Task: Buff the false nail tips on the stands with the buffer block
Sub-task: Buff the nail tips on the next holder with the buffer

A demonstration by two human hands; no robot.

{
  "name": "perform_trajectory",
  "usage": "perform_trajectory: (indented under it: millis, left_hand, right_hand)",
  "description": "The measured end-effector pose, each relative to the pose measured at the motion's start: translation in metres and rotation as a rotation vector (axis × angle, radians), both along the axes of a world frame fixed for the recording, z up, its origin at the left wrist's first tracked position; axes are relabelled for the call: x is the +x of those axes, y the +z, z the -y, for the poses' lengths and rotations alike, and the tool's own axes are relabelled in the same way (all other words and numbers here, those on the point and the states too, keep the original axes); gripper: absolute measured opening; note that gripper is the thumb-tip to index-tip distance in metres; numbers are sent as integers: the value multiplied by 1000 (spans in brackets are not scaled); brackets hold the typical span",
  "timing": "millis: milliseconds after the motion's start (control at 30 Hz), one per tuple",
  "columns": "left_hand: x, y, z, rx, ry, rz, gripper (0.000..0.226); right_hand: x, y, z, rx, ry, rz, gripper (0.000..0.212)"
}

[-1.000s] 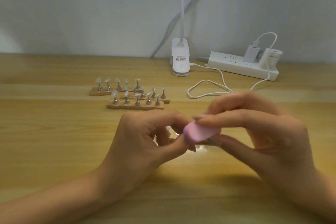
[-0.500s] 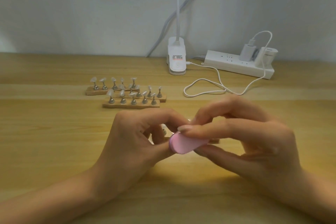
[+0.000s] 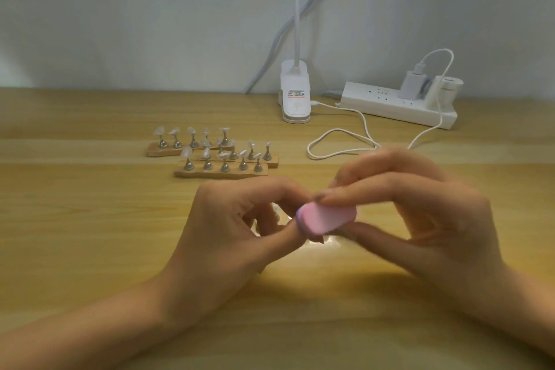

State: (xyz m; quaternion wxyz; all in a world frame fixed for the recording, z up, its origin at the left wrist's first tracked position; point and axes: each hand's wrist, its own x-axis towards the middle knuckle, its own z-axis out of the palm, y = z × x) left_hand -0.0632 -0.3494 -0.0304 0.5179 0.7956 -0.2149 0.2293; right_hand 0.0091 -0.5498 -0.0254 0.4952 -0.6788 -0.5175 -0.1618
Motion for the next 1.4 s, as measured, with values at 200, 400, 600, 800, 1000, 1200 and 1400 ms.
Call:
perform_trajectory:
  millis: [200, 400, 600, 800, 1000, 1200, 1400]
  left_hand:
    - [1, 0, 0, -12, -16, -4, 4]
    - [0, -1, -1, -8, -27, -4, 7]
    - [-2, 0, 1, -23, -50, 3, 6]
    - [-2, -1, 2, -69, -97, -57, 7]
    - [-1, -2, 4, -64, -151, -75, 7]
    - [2, -3, 2, -95, -164, -164, 11]
    - [4, -3, 2, -100, -193, -210, 16]
  right_hand:
    - [-4, 0, -2, -11, 12, 10, 18]
    - [0, 2, -1, 15, -13, -13, 21]
    - [6, 2, 0, 39, -39, -47, 22]
    - [7, 3, 4, 48, -13, -82, 24]
    - [5, 4, 3, 39, -5, -41, 24]
    - [0, 6, 3, -2, -26, 40, 22]
    - [2, 7, 3, -76, -61, 223, 22]
